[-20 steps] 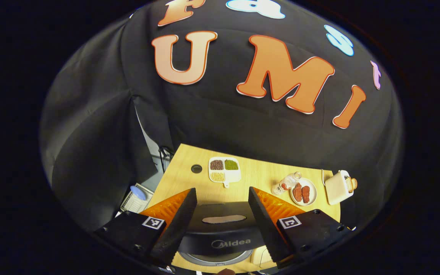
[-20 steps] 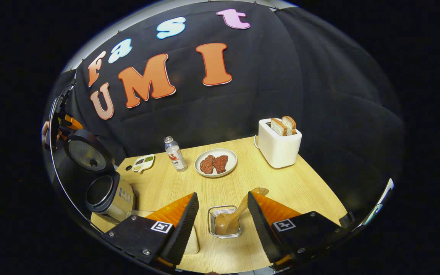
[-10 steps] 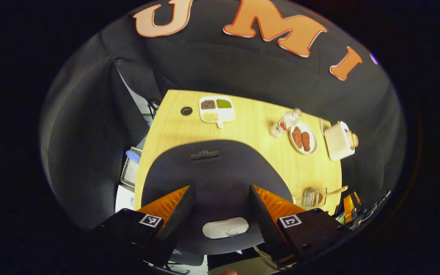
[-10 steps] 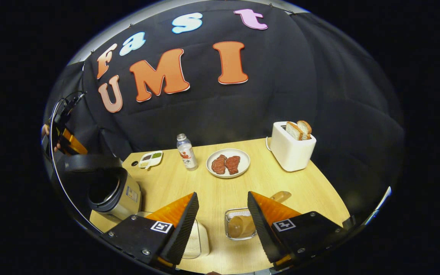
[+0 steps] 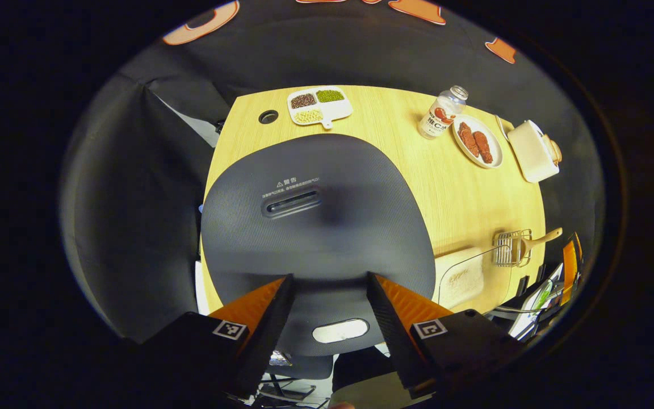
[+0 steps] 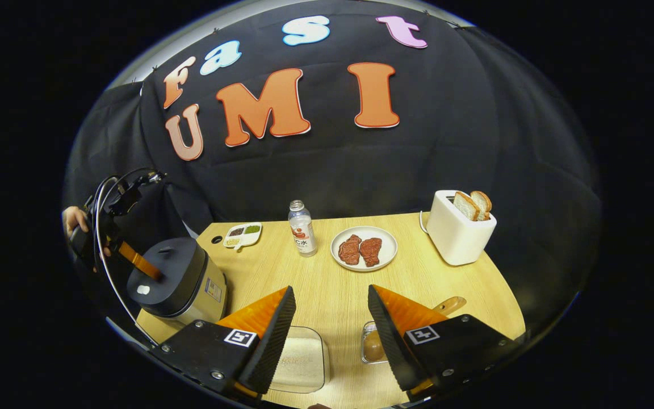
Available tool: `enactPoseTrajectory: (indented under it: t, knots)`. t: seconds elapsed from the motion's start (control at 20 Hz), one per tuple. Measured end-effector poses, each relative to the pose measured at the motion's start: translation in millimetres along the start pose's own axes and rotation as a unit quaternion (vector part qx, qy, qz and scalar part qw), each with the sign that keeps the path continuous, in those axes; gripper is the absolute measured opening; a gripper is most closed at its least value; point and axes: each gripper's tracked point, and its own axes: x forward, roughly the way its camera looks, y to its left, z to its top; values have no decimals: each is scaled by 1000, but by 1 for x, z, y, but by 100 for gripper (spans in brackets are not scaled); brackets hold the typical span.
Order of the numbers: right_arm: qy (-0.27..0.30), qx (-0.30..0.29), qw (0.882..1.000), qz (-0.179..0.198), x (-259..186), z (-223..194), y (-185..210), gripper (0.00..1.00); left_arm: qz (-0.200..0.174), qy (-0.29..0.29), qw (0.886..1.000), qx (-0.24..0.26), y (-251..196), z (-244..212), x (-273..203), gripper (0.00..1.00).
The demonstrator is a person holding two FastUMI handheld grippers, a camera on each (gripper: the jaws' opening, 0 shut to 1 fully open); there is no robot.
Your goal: Close the left gripper, press the button to open the rice cooker; take a wooden spoon from the chopstick holder with the right hand, scoop a spoonful of rice and pour it into the rice cooker, then put the wooden spoon back into the chopstick holder.
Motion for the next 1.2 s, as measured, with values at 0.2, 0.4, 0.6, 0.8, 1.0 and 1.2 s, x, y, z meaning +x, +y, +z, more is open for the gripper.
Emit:
enactPoseTrajectory:
  t: [0.2,0.4,0.6,0.8,1.0,1.2]
  knots:
    - [-5,-1,1000,5,2,1,6,82,8,0,1000,-1,-3,3,2,90]
    - [-16,-9,1000,9,-1,6,13,84,12,-48,998,-24,-3,2,0,91]
    - [-32,-8,999,17,-9,13,29,84,35,-167,983,-63,-1,-2,-5,92]
    - [-78,-20,997,12,-22,40,45,88,7,-338,936,-96,-28,6,-27,90]
    - [-139,-28,990,8,-50,72,61,89,38,-487,872,-31,-44,-11,-89,92]
    - [-221,-41,974,5,-88,113,83,90,41,-597,800,33,-68,-21,-182,89]
